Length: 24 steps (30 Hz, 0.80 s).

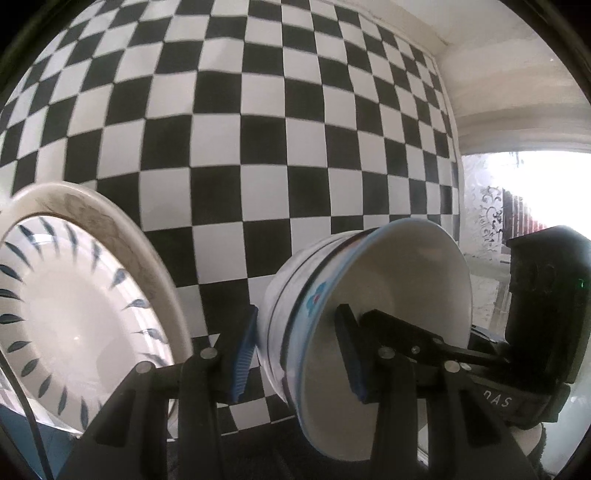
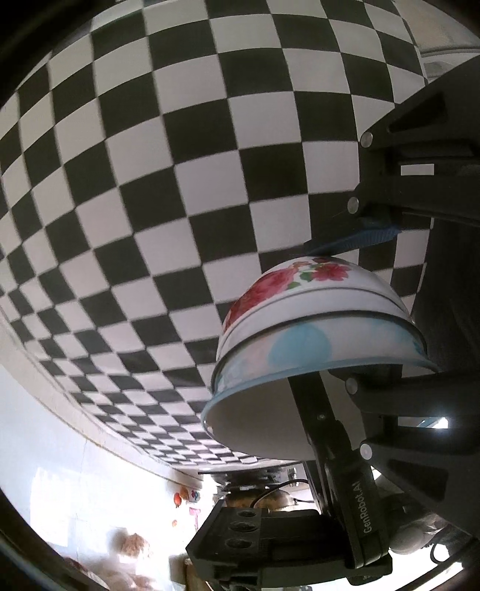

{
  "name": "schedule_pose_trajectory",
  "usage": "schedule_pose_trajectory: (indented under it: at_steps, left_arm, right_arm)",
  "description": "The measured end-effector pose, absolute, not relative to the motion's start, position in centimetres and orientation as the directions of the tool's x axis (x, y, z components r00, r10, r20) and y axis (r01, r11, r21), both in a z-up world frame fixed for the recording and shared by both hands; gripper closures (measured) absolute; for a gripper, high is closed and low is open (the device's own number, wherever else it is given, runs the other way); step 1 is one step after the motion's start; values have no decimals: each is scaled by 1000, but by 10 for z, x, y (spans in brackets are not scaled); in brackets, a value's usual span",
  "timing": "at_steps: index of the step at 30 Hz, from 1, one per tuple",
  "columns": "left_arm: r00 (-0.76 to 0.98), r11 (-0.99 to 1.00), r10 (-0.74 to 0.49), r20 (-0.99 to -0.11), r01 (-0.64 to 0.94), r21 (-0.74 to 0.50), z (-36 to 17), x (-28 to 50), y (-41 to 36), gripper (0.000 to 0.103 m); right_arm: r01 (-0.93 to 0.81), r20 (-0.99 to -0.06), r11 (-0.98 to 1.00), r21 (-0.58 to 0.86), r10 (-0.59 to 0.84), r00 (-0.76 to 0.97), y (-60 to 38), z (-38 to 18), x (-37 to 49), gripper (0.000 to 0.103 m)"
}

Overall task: Organize plates and bowls
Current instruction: 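Lift the bowl stack with both tools and carry it over the plate stack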

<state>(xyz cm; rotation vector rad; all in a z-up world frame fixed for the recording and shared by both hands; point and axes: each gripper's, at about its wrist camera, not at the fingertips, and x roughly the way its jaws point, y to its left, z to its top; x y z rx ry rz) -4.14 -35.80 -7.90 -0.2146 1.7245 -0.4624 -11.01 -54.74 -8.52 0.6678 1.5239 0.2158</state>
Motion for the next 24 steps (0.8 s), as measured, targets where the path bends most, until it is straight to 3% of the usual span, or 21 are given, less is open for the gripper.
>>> schedule_pose_trajectory:
  at_steps: [13, 24]
  left_arm:
    - [-110, 911, -395, -912, 77, -404, -28, -42, -284, 65]
    - [-67, 925, -380, -922, -39, -378, -36, -56, -202, 65]
  right_arm:
    - [150, -825, 812, 564, 562, 58, -473, -49, -90, 57]
    - [60, -828, 827, 559, 560, -21, -386, -65, -83, 57]
